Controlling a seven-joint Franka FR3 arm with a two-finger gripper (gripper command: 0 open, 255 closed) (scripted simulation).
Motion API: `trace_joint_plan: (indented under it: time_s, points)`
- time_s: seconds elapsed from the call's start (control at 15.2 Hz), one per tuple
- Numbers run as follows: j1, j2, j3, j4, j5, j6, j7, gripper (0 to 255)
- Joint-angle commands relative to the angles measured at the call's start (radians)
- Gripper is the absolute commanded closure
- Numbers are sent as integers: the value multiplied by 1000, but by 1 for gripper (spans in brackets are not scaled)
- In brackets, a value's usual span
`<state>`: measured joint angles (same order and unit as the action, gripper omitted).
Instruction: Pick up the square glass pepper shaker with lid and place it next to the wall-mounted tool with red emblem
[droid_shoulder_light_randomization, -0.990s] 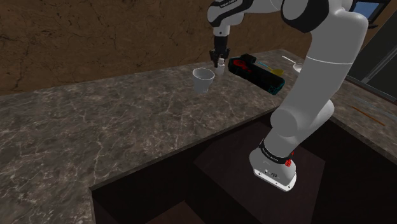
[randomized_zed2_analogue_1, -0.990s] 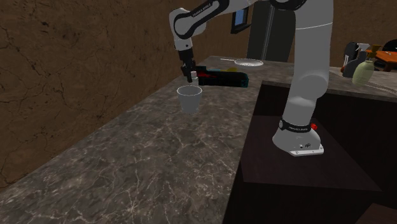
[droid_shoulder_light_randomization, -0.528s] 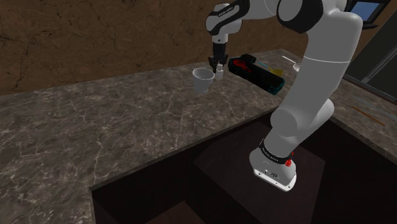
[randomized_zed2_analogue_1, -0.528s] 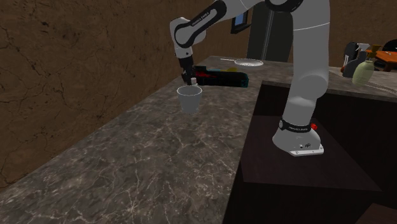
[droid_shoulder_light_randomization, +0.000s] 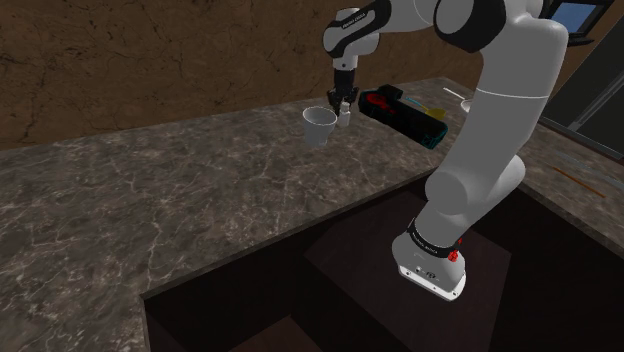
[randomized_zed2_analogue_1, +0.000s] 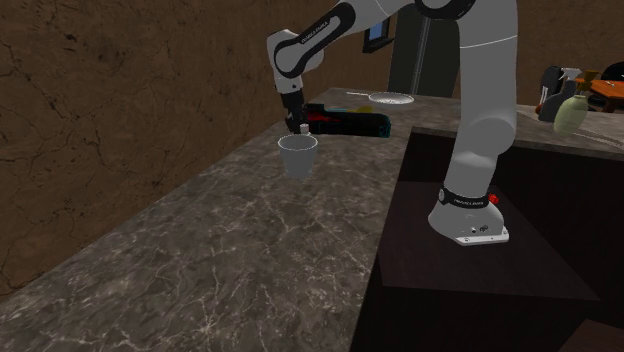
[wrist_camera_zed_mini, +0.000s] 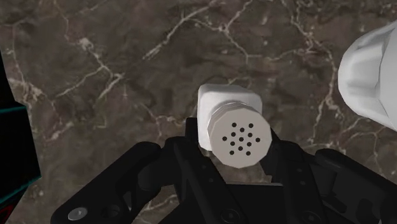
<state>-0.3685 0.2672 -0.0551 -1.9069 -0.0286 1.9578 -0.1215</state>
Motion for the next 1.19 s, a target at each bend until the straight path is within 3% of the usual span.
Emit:
trace_joint_plan:
  time_s: [0.0,0.33,0.59,1.12]
  points:
    - [0,0,0,0,0,0,0,0]
    - [0,0,0,0,0,0,0,0]
    - [2,-18,1,106,1,-124,0,0]
    - [2,-18,1,106,1,-124,0,0]
